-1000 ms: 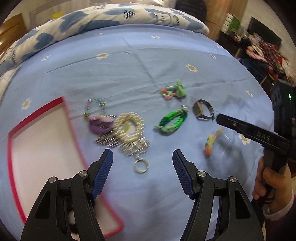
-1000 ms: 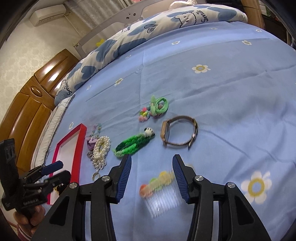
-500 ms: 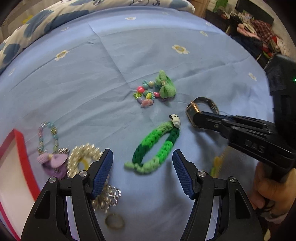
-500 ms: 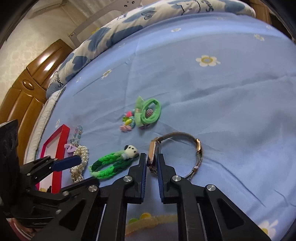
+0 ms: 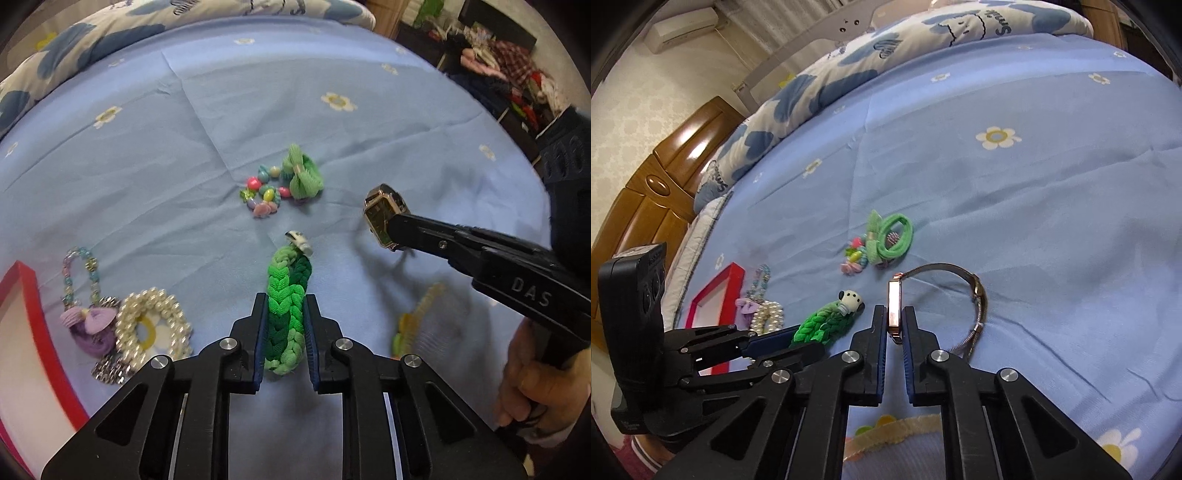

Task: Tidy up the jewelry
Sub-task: 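Carry the bracelet and watch into the tray and open both tools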

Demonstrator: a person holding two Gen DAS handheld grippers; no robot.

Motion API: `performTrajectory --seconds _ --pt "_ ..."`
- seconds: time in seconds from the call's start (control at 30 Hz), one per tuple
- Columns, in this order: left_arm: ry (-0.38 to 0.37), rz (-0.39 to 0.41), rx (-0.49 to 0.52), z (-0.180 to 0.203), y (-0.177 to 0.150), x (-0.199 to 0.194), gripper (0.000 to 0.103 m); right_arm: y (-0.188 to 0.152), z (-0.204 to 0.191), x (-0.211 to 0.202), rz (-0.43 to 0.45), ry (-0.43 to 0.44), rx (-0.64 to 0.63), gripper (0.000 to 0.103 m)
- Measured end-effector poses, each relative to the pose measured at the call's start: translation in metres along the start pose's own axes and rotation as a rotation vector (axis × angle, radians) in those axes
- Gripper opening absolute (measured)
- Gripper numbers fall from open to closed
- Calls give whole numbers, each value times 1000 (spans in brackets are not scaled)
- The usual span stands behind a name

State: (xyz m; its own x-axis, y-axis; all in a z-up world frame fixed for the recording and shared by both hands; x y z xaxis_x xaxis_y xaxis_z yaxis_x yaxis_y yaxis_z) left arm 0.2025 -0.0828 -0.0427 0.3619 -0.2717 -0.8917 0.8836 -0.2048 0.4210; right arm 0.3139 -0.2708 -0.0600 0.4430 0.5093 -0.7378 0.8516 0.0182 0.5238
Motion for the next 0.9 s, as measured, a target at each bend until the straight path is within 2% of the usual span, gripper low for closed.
performTrajectory --seconds 0.37,0.63,0.9 --pt "-11 96 -142 -36 -33 -66 16 -8 -37 -13 21 43 -38 7" --pt "45 161 -256 -82 -72 -110 16 -18 -91 -9 0 119 -109 7" --pt "108 195 -372 -125 -110 -138 16 -36 -156 9 -49 196 -206 7"
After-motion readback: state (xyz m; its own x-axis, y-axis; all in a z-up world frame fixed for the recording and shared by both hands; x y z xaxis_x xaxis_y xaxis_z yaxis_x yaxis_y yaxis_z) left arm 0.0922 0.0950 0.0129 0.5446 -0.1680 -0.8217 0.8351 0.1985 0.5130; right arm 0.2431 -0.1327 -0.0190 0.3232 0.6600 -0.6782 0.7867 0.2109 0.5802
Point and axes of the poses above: each gripper's, at about its wrist camera, not at the fingertips, and x roughly the way its jaws point, z to its right, y to its top, the point moved 1 cm from there along x, roughly the way its jaws point
